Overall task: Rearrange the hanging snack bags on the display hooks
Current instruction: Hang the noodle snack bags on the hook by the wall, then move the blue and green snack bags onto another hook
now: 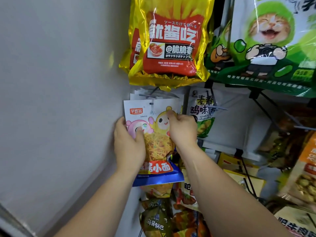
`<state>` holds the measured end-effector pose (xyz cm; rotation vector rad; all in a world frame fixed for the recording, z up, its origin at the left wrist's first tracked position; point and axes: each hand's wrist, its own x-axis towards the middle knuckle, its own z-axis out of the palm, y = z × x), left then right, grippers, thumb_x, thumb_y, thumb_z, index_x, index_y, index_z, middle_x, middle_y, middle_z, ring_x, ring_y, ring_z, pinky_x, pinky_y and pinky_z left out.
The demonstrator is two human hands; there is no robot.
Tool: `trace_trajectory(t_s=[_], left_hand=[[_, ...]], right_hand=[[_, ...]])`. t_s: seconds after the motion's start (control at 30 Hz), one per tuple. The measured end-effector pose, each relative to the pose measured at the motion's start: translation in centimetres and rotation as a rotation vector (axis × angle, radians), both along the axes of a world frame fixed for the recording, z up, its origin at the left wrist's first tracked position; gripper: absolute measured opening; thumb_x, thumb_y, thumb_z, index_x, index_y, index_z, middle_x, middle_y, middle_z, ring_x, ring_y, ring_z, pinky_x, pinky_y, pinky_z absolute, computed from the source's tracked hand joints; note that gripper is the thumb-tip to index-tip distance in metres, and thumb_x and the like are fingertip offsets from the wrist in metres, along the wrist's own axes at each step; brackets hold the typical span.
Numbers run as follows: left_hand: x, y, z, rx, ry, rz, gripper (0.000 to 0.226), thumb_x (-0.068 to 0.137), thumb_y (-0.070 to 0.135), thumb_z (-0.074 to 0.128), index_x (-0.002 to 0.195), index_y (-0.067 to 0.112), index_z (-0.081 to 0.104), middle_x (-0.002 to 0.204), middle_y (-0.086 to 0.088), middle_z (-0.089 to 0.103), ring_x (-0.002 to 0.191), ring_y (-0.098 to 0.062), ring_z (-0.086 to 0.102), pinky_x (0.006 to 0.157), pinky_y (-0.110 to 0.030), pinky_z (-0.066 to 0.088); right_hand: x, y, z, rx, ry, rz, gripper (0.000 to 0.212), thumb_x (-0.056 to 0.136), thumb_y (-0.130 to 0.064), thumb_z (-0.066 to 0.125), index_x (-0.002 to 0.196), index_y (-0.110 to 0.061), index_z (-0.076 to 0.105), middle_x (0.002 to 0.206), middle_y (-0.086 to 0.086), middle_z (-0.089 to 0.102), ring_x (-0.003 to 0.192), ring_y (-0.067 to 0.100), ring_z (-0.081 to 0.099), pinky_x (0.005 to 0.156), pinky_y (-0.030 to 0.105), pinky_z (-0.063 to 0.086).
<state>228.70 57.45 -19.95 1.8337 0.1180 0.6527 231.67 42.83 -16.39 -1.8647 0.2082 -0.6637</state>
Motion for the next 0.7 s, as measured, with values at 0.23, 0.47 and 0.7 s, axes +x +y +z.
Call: trace_trajectory(t_s=[0.23,0.47,0.7], left_hand=[[-1.2,-1.6,-3.4,0.620,-0.069,-0.087,0.087,0.086,0.067,0.054,0.159,0.023,0.036,0.170,-0.008,0.024,0.156,-0.030,0.020,0.124,-0.053,0.022],[1.7,-2.7,-4.7,0.802,-0.032,-0.134,0.081,0.093,0.061,0.060,0.161,0.026,0.034,0.173,-0.011,0.015,0.158,-0.039,0.015,0.124,-0.063,0.024],[1.0,-4.1,-4.9,0.760,-0.159,-0.068,0.078,0.085,0.039,0.080,0.153,0.020,0.047,0.169,-0.016,0.025,0.155,-0.040,0.024,0.119,-0.066,0.030]], right_hand=[[0.5,-0.7,-0.3,-0.111,0.046,-0.013,0.068,0.100,-0.049,0.059,0.043,-0.016,0.043,0.036,-0.001,0.053,0.047,0.018,0.060,0.048,0.028,0.033],[0.2,-4.9,-2.4,-0.112,0.074,0.038,0.069,0.077,-0.078,0.060,0.064,-0.012,0.069,0.061,0.006,0.071,0.060,0.024,0.070,0.065,0.048,0.060],[2.8,-12.5,-3.8,0.014,0.111,-0.140,0.037,0.092,-0.057,0.063,0.079,-0.023,0.065,0.088,0.007,0.074,0.090,0.032,0.071,0.079,0.040,0.055]])
